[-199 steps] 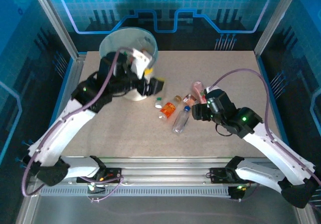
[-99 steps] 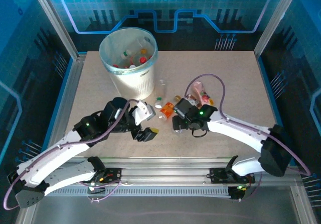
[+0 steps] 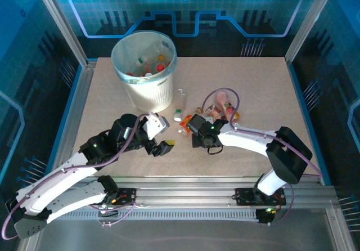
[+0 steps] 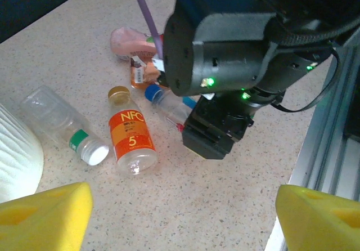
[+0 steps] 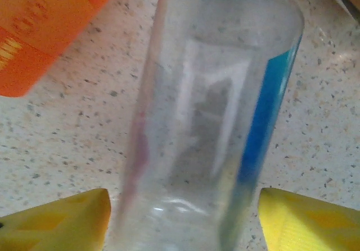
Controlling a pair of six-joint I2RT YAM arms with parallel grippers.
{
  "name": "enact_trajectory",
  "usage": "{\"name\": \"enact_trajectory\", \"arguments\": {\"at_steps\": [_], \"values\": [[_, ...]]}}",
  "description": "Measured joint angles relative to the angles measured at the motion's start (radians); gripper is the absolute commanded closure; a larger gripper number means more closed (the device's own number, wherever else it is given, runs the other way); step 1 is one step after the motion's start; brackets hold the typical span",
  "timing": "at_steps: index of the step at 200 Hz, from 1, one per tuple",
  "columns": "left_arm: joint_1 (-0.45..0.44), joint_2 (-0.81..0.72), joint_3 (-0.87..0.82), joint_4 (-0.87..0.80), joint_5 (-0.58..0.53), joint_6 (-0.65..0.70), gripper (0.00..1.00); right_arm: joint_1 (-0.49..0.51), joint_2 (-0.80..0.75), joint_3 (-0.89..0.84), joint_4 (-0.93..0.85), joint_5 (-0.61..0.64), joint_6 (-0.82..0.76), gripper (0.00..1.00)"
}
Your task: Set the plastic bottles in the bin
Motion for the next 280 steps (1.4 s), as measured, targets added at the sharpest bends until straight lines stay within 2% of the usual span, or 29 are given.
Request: {"name": "enact_trajectory", "arguments": {"at_steps": [32, 97, 139, 155, 175, 189, 229, 280], "values": [[0.0, -0.012, 0.0, 0.007, -0.013, -0.007, 0.14, 0.0, -0.06, -0.07, 0.005, 0.0, 0.012, 0.38], [0.0, -0.01, 0.013, 0.02, -0.04, -0.062, 0.14, 0.019, -0.336, -0.179, 0.003, -0.002, 0.004, 0.42], [0.0, 0.054, 0.116, 0.006, -0.092, -0.139, 0.14, 0.028, -0.47, -0.209, -0.01, 0.002, -0.021, 0.21], [0.0, 0.069, 0.132, 0.002, -0.108, -0.161, 0.14, 0.029, -0.455, -0.209, -0.014, 0.005, -0.021, 0.16], [0.0, 0.078, 0.135, -0.009, -0.12, -0.179, 0.14, 0.029, -0.388, -0.192, -0.032, 0.014, -0.034, 0.16], [0.0, 0.083, 0.135, -0.017, -0.126, -0.192, 0.14, 0.029, -0.313, -0.165, -0.035, 0.025, -0.053, 0.25], [0.0, 0.096, 0.14, -0.051, -0.134, -0.219, 0.14, 0.028, -0.143, -0.124, 0.021, 0.029, -0.097, 0.35], [0.0, 0.095, 0.141, -0.062, -0.137, -0.218, 0.14, 0.027, -0.082, -0.112, 0.05, 0.027, -0.114, 0.49]]}}
